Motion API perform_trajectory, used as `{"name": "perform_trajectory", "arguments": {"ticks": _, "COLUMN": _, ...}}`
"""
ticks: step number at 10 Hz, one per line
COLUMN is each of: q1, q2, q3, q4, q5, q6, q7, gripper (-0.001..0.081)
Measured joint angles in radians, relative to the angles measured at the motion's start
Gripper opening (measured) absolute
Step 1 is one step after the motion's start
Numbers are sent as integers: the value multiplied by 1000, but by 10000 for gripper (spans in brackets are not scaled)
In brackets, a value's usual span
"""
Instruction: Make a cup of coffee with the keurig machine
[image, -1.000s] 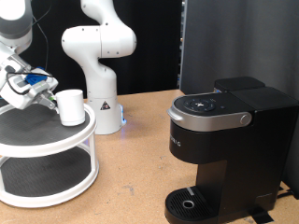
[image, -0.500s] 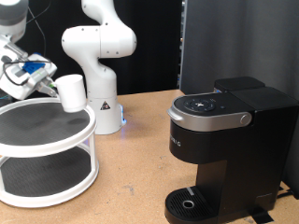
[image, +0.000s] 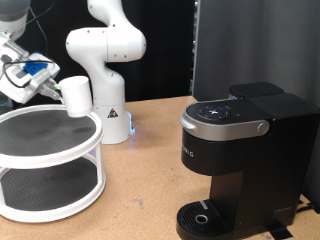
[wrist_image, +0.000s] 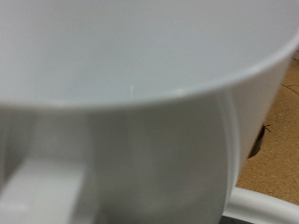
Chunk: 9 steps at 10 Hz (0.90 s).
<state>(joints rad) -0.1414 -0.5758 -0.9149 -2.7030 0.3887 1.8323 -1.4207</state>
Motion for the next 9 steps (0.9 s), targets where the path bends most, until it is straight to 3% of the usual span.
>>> {"name": "perform_trajectory", "arguments": {"ticks": 3, "q1": 28, "q2": -22, "q3": 73, "q4": -117, "q5": 220, "q6": 253, "q7": 17, "gripper": 66}}
{"name": "perform_trajectory", "arguments": {"ticks": 5, "q1": 81, "q2": -22, "q3": 125, "q4": -142, "q5": 326, "q6": 342, "q7": 35, "gripper": 66}}
{"name": "perform_trajectory", "arguments": {"ticks": 9, "q1": 174, "q2": -2, "q3": 273, "q4": -154, "q5": 440, "q6": 480, "q7": 125, "gripper": 66}}
